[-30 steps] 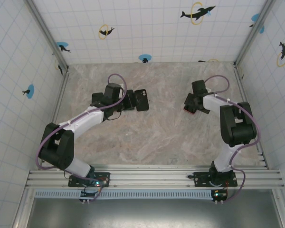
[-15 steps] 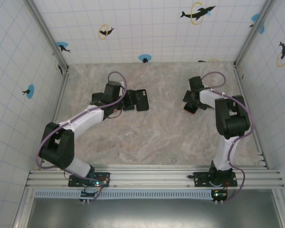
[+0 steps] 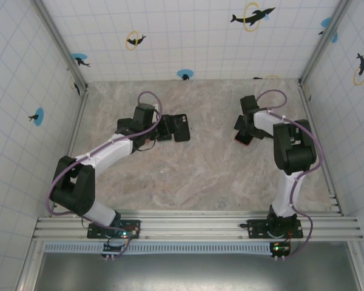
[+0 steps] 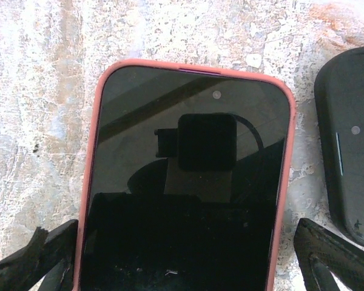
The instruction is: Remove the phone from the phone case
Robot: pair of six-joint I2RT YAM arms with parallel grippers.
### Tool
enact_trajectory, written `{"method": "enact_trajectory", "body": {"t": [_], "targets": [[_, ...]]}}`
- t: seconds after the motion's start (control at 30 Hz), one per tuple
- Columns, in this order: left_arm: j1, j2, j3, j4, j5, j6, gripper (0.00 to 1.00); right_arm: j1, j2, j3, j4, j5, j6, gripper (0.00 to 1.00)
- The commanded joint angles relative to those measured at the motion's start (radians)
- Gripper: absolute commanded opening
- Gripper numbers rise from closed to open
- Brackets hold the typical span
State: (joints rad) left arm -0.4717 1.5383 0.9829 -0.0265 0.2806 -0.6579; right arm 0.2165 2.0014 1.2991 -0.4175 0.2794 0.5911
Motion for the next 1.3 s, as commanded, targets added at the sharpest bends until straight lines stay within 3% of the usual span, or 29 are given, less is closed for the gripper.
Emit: {"method": "enact_trajectory", "body": {"t": [0.0, 0.37, 0.57, 0.83, 1.27], "targets": [[-0.004, 0.023, 0.014, 0.027, 0.022, 0.001, 0.97, 0.001, 0.057, 0.031, -0.118, -0.040, 0.010, 0.90], [-0.008, 0.025, 0.002, 0.033, 0.020, 0.009, 0.97, 0.006, 0.071, 0.035, -0.135, -0.096, 0.059, 0.75], [-0.008, 0.019, 0.002, 0.026, 0.012, 0.010, 0.98, 0.006, 0.040, 0.040, -0.112, -0.104, -0.011, 0.68], [-0.008, 0.024, 0.014, 0.026, 0.009, 0.003, 0.97, 0.004, -0.087, -0.036, -0.018, -0.105, -0.148, 0.60], [-0.021, 0.065, 0.068, 0.047, 0.038, -0.021, 0.94, 0.018, -0.347, -0.250, 0.215, -0.189, -0.354, 0.57]]}}
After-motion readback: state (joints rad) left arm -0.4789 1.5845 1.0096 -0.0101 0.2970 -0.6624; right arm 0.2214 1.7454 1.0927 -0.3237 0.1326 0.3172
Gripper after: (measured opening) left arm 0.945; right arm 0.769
